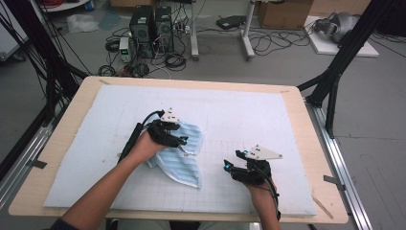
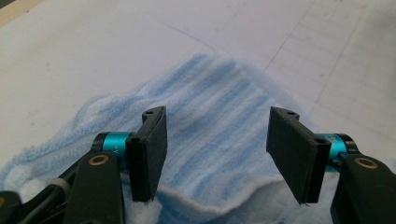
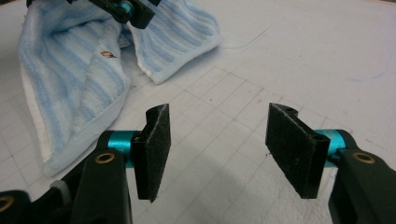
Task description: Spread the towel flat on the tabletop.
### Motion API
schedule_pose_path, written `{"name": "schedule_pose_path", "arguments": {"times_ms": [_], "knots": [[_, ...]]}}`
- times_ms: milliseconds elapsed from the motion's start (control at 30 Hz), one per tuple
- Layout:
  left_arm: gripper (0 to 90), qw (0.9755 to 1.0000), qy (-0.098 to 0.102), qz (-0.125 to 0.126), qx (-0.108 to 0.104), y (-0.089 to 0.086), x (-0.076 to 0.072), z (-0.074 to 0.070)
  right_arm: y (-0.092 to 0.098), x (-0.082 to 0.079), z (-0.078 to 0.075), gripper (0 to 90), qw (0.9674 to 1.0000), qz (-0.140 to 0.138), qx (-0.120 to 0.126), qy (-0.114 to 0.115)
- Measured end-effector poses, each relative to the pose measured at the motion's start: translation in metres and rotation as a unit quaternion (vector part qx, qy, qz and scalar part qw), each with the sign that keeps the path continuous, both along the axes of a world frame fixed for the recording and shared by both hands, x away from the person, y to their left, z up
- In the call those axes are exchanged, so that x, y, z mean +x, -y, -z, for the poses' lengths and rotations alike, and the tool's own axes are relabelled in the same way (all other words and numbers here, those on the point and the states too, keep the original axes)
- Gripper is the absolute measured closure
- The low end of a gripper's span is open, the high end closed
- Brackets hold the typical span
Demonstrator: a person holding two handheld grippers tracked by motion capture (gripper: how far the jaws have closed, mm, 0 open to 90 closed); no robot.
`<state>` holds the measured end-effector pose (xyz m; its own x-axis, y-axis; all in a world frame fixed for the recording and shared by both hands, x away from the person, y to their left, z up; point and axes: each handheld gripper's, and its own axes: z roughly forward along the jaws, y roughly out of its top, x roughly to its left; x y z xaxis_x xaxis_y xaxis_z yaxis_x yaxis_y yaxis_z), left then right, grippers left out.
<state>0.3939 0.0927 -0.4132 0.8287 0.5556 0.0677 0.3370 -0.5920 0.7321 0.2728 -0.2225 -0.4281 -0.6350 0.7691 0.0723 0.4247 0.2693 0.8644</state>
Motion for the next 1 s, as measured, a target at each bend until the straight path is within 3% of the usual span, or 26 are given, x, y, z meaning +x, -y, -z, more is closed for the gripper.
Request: {"name": "schedule_pose_path", "arguments": {"times_ms": [167, 200, 267, 300, 367, 400, 467, 533, 600, 667, 733, 767, 800, 833, 933, 1000], "knots": [[42.5, 0.9981, -0.014, 0.007, 0.059, 0.008, 0.0, 0.014, -0.001, -0.001, -0.001, 39.4, 1.0, 0.001, 0.0, 0.002], [49.5, 0.9974, -0.015, 0.016, 0.068, 0.011, -0.001, 0.017, -0.002, -0.001, 0.0, 39.0, 1.0, 0.0, -0.002, 0.001], [53.8, 0.9978, -0.02, 0.024, 0.059, 0.012, -0.001, 0.017, -0.003, -0.001, 0.001, 39.0, 1.0, 0.0, -0.004, -0.001], [57.9, 0.9976, -0.033, 0.031, 0.052, 0.011, -0.001, 0.017, -0.004, -0.001, 0.001, 38.9, 1.0, -0.001, -0.004, -0.002], [70.1, 0.9976, -0.04, 0.034, 0.047, 0.01, -0.001, 0.017, -0.005, -0.001, 0.001, 38.9, 1.0, -0.003, -0.005, -0.004], [81.5, 0.9975, -0.042, 0.037, 0.043, 0.01, -0.001, 0.017, -0.005, 0.0, 0.001, 38.9, 1.0, -0.003, -0.005, -0.003], [86.1, 0.9978, -0.047, 0.035, 0.03, 0.007, 0.001, 0.016, -0.005, 0.0, 0.002, 38.9, 1.0, -0.003, -0.005, -0.003], [87.2, 0.9982, -0.052, 0.028, -0.006, 0.002, 0.002, 0.012, -0.005, 0.0, 0.002, 38.9, 1.0, -0.004, -0.007, -0.003], [87.6, 0.9976, -0.041, 0.023, -0.051, -0.007, 0.002, 0.001, -0.005, 0.0, 0.003, 39.0, 1.0, -0.002, -0.006, -0.006], [87.9, 0.9951, -0.034, 0.011, -0.092, -0.017, 0.003, -0.01, -0.005, 0.0, 0.003, 39.0, 1.0, -0.002, -0.006, -0.006], [88.0, 0.9905, -0.028, -0.01, -0.134, -0.033, 0.005, -0.021, -0.005, 0.001, 0.004, 39.0, 0.9999, -0.003, -0.007, -0.008], [88.0, 0.9862, -0.024, -0.025, -0.162, -0.045, 0.007, -0.027, -0.005, 0.001, 0.004, 39.0, 0.9999, -0.003, -0.007, -0.008], [88.1, 0.9834, -0.022, -0.034, -0.177, -0.053, 0.007, -0.031, -0.006, 0.002, 0.004, 39.1, 1.0, -0.004, -0.007, -0.006], [88.0, 0.9785, -0.017, -0.049, -0.2, -0.066, 0.008, -0.036, -0.007, 0.002, 0.005, 39.1, 0.9999, -0.003, -0.007, -0.01], [88.0, 0.9702, 0.003, -0.081, -0.228, -0.093, 0.007, -0.046, -0.009, 0.002, 0.006, 39.0, 0.9999, -0.005, -0.008, -0.01], [88.0, 0.9666, 0.011, -0.101, -0.235, -0.112, 0.007, -0.049, -0.011, 0.004, 0.007, 39.0, 0.9999, -0.006, -0.006, -0.012]]}}
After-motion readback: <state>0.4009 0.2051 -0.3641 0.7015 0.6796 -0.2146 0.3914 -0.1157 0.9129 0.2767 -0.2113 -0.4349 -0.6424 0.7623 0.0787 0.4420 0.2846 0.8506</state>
